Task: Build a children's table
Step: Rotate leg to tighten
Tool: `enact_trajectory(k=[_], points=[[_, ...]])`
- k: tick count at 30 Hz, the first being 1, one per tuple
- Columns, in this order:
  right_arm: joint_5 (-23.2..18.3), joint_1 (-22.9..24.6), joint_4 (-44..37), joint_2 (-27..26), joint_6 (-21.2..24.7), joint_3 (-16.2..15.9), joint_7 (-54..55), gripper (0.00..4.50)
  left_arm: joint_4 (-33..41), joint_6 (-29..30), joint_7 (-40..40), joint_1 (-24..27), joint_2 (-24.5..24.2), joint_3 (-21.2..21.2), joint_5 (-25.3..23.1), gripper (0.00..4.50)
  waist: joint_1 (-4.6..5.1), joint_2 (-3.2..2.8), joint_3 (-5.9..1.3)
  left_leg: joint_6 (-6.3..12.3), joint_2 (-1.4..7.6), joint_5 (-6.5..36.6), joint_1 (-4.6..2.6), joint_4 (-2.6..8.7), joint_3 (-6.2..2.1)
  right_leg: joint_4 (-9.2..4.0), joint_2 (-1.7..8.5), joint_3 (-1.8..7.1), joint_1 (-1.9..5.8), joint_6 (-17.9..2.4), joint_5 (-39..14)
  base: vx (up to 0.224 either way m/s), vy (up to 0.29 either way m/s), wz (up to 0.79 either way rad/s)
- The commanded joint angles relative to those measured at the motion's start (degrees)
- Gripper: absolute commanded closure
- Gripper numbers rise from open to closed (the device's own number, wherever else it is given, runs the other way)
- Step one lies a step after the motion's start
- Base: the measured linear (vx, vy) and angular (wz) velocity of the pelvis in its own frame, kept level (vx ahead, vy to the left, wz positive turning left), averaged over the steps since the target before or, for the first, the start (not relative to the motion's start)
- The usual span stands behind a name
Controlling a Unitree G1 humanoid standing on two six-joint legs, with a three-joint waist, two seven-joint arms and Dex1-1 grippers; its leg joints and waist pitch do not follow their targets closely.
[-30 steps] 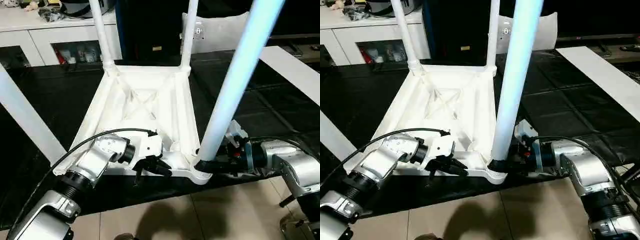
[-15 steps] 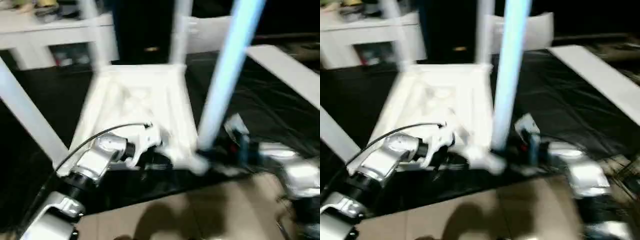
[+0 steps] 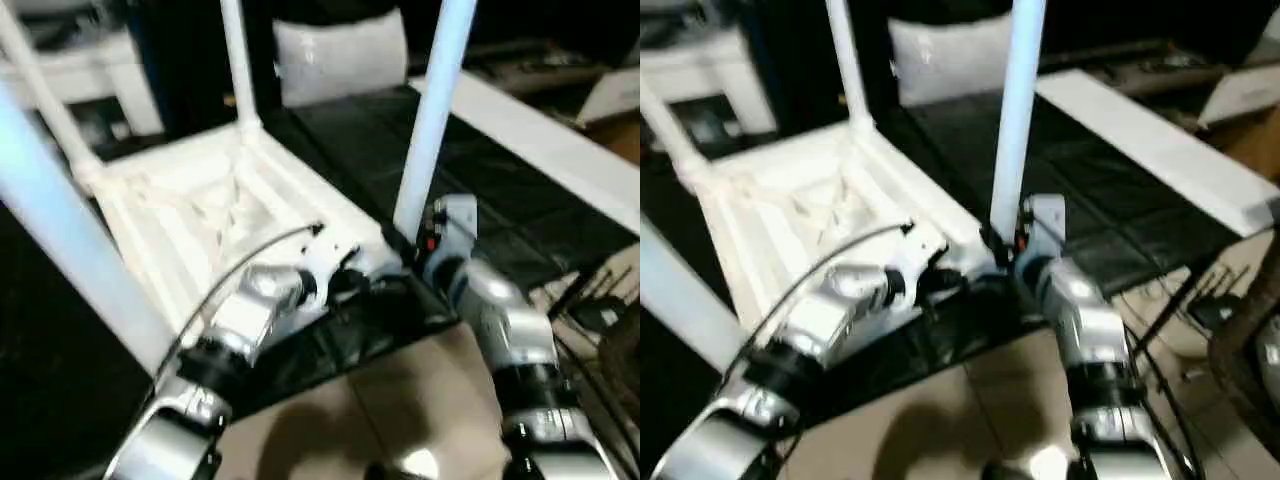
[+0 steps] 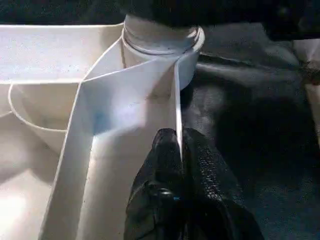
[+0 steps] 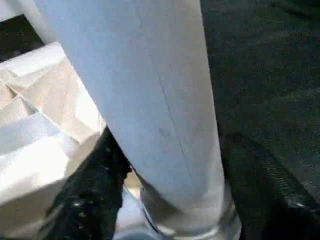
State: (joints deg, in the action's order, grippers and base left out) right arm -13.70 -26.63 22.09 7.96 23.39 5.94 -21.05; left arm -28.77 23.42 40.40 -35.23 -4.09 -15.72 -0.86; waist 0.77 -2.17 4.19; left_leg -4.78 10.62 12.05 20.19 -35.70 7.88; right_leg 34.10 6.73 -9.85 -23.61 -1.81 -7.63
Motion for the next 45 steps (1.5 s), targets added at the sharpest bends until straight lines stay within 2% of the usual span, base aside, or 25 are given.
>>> enact_trajectory(k=[1,2,3,4,5,6,8,11,14,15,16,17,18,20,23,25,27,29,31,33,39,44,45], points=[[0.3,0.1,-1.4,0.2,0.0,-1.7,-1.8,1.08,3.4,-3.0,1.4,-1.6,-0.7,0.7,0.6,4.50,-2.02,2.32,-5.11,3.56,-1.42,8.3,3.18,1.79,0.67,-7.36,4.51,2.40,4.81,6.0,-44.9,0.055,-0.017,-0.16],[0.1,0.3,-1.6,1.0,-0.6,-1.6,-2.7,1.00,3.5,-3.4,1.9,-1.4,-1.1,0.6,0.6,4.50,-3.04,1.59,-5.90,4.05,-0.82,5.2,3.44,2.70,0.46,-6.87,4.08,2.73,4.94,5.7,-39.3,0.055,-0.017,-0.16],[-0.3,1.1,-2.3,2.9,-1.5,-1.8,-5.7,0.93,3.5,-4.4,3.0,-1.1,-2.2,0.3,0.5,4.50,-3.25,0.64,-5.95,4.68,0.51,2.2,3.00,3.44,-0.16,-6.01,2.95,2.83,3.92,2.2,-28.4,0.000,0.000,0.00],[-0.5,1.5,-2.6,3.8,-1.8,-1.9,-7.3,0.73,3.4,-4.9,3.5,-1.0,-2.8,0.1,0.4,4.50,-3.34,0.56,-6.20,5.46,1.31,0.3,2.99,3.28,-0.37,-4.73,2.17,3.01,3.74,-1.7,-19.4,0.000,0.000,0.00],[-0.8,1.9,-3.2,4.8,-1.8,-2.1,-9.1,0.73,3.3,-5.1,4.1,-0.9,-3.2,0.0,0.4,4.50,-3.52,0.58,-6.31,5.98,1.38,-0.4,2.90,3.16,-0.27,-4.25,2.05,3.13,3.70,-3.4,-16.0,0.000,0.000,0.00],[-1.6,2.7,-4.5,7.0,-1.8,-2.4,-13.1,0.65,3.0,-5.9,5.4,-0.6,-4.3,-0.3,0.4,4.50,-3.99,0.46,-6.09,7.24,1.46,-0.1,2.73,3.22,-0.08,-3.99,2.01,3.17,3.71,-6.2,-13.0,0.000,0.000,0.00],[-2.6,3.4,-5.6,9.5,-1.8,-2.4,-17.2,0.65,2.8,-7.2,7.7,-0.5,-5.9,-0.9,0.4,4.50,-5.03,0.41,-6.08,8.60,1.76,0.7,2.36,3.30,0.11,-3.92,2.31,3.33,3.91,-8.2,-11.8,0.000,0.000,0.00],[-3.5,4.6,-7.8,13.4,-1.4,-3.6,-23.3,0.28,2.2,-9.2,10.9,-0.4,-8.2,-1.6,0.2,4.50,-5.71,0.49,-5.91,8.50,1.92,1.9,2.13,3.44,0.22,-4.14,2.39,3.37,3.89,-7.9,-13.9,0.000,0.000,0.00],[-2.8,5.0,-8.5,16.5,-2.0,-5.1,-27.4,0.08,2.0,-10.7,14.1,-0.1,-10.0,-2.3,0.1,4.50,-6.42,0.72,-5.58,7.05,1.83,4.3,1.99,3.71,0.46,-4.80,2.48,3.30,3.91,-6.3,-18.8,0.000,0.000,0.00],[-2.7,5.0,-8.4,17.4,-2.0,-5.5,-28.5,0.08,1.8,-11.4,15.1,0.0,-10.7,-2.7,0.1,4.50,-6.44,0.98,-5.45,6.41,1.82,5.4,1.86,3.82,0.62,-5.12,2.53,3.38,3.79,-5.5,-21.0,0.000,0.000,0.00],[-2.7,4.9,-8.2,18.1,-2.0,-5.8,-29.5,0.08,1.7,-12.2,16.0,0.1,-11.2,-3.0,0.2,4.50,-6.51,0.88,-5.37,5.84,1.77,6.3,1.78,3.92,0.61,-5.40,2.51,3.28,3.75,-4.7,-23.1,0.000,0.000,0.00],[-2.7,4.7,-7.9,18.9,-2.2,-6.1,-31.0,0.08,1.8,-12.7,17.5,0.3,-11.8,-3.3,0.3,4.50,-6.56,0.87,-5.41,5.61,1.76,6.6,1.71,3.90,0.65,-5.46,2.51,3.28,3.69,-4.3,-23.7,0.000,0.000,0.00],[-2.4,4.3,-7.5,20.3,-2.7,-6.9,-33.5,0.08,2.1,-14.4,20.2,0.7,-13.0,-4.1,0.5,4.50,-6.63,1.19,-5.43,5.47,1.73,6.9,1.65,3.90,0.72,-5.54,2.44,3.30,3.59,-3.9,-24.3,0.000,0.000,0.00],[-2.1,3.9,-6.9,22.0,-3.6,-8.0,-36.8,0.08,2.5,-16.1,23.8,1.2,-14.4,-5.0,1.0,4.50,-6.87,1.08,-5.41,5.57,1.75,7.0,1.70,3.94,0.72,-5.59,2.48,3.37,3.52,-3.4,-24.8,0.000,0.000,0.00],[-1.8,3.6,-6.6,23.7,-4.2,-9.3,-40.5,0.08,2.9,-17.6,27.4,1.5,-15.7,-6.0,1.5,4.50,-7.32,1.06,-5.50,5.70,1.97,6.5,1.55,3.93,0.79,-5.37,2.47,3.54,3.32,-3.9,-23.8,0.000,0.000,0.00],[-0.8,3.6,-6.4,25.2,-5.7,-11.4,-44.0,0.08,2.8,-20.1,30.5,1.6,-16.9,-7.2,1.2,4.50,-7.84,1.22,-5.66,6.02,2.25,5.9,1.41,3.91,0.80,-4.91,2.41,3.73,3.21,-5.2,-21.5,0.000,0.000,0.00],[-0.5,3.6,-6.2,25.8,-6.0,-12.4,-45.7,0.08,2.7,-20.5,31.8,1.6,-17.2,-7.6,1.3,4.50,-8.23,1.09,-5.73,6.22,2.40,5.6,1.45,3.89,0.81,-4.63,2.50,3.85,3.24,-5.9,-20.4,0.000,0.000,0.00],[-0.8,3.7,-5.8,26.3,-6.0,-13.3,-47.8,0.23,3.1,-20.7,33.4,1.6,-17.5,-8.1,1.6,4.50,-8.84,1.37,-5.75,6.07,2.45,5.6,1.26,3.92,0.95,-4.61,2.54,4.02,3.18,-6.2,-20.5,0.000,0.000,0.00],[-1.2,3.6,-5.6,26.4,-6.2,-13.5,-49.2,0.36,3.5,-21.0,34.6,1.7,-17.6,-8.4,2.0,4.50,-9.15,1.23,-5.73,6.06,2.56,5.7,1.17,3.94,0.98,-4.51,2.58,4.16,3.07,-6.8,-20.2,0.000,0.000,0.00],[-2.1,3.5,-5.8,26.7,-5.5,-13.8,-51.3,0.52,3.9,-21.5,36.3,2.0,-17.8,-8.6,2.4,4.50,-9.30,1.34,-5.71,6.03,2.52,6.3,1.26,3.96,1.03,-4.47,2.54,4.17,3.17,-6.9,-20.4,0.000,0.000,0.00],[-2.9,3.3,-5.5,26.7,-5.4,-14.3,-53.2,1.14,3.6,-22.3,37.1,1.9,-17.7,-8.8,2.4,4.50,-9.41,1.42,-5.72,5.57,2.35,6.4,1.37,3.96,1.05,-4.79,2.56,4.10,3.20,-5.4,-22.7,0.000,0.000,0.00],[-4.1,3.1,-5.2,26.2,-4.1,-14.0,-54.7,1.47,3.4,-22.6,37.8,1.8,-17.8,-8.7,2.5,4.50,-9.46,1.42,-5.85,5.90,2.42,5.4,1.55,3.90,1.00,-4.45,2.45,4.12,3.27,-5.9,-20.8,0.000,0.000,0.00],[-4.5,2.9,-5.2,25.9,-3.5,-13.9,-55.1,1.69,3.4,-22.6,37.9,1.8,-17.7,-8.7,2.5,4.50,-9.48,1.44,-5.86,5.95,2.41,5.3,1.52,3.89,1.01,-4.44,2.46,4.11,3.27,-6.0,-20.8,0.000,0.000,0.00]])
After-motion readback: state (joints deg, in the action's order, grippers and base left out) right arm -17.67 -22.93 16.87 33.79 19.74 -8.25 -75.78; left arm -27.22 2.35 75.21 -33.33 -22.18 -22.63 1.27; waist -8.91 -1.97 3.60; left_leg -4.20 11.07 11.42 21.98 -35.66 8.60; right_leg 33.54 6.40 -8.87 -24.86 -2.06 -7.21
